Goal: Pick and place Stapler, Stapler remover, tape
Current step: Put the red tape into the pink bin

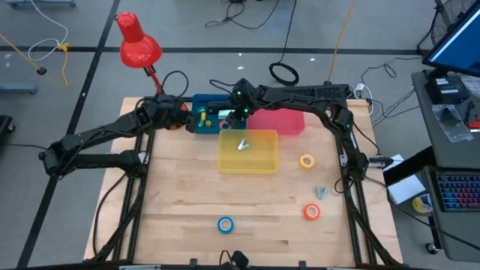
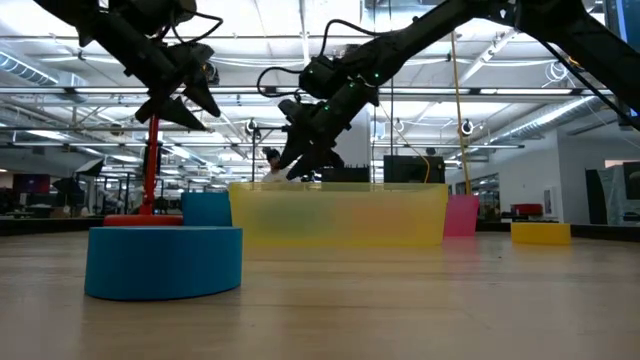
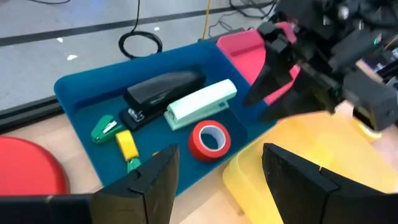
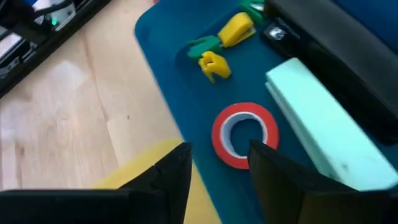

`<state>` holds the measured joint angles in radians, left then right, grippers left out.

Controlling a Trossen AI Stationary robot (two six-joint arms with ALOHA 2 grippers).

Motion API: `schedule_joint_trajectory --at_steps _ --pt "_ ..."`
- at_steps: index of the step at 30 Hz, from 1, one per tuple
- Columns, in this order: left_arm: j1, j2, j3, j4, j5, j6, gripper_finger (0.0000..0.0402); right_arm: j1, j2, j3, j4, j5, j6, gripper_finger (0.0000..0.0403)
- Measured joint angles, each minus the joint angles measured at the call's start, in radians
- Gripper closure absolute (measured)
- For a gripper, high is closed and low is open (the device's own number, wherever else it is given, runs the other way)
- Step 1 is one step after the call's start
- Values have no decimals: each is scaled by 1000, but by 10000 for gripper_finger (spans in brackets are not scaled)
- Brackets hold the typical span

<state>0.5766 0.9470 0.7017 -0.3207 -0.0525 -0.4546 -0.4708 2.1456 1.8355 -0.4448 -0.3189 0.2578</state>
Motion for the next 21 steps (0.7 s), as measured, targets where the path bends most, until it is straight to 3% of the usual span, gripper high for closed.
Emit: schedule_joint_trajectory --at_steps 5,11,16,21 --pt "0 0 0 47 -3 -5 172 -1 0 0 16 5 -11 252" --pt "0 35 0 203 -8 125 172 -9 -45 -2 75 31 -79 258" --pt "21 168 45 281 31 219 172 -41 -146 0 70 39 -154 263" --pt "41 364 178 154 132 306 172 -60 -247 0 30 174 -247 264"
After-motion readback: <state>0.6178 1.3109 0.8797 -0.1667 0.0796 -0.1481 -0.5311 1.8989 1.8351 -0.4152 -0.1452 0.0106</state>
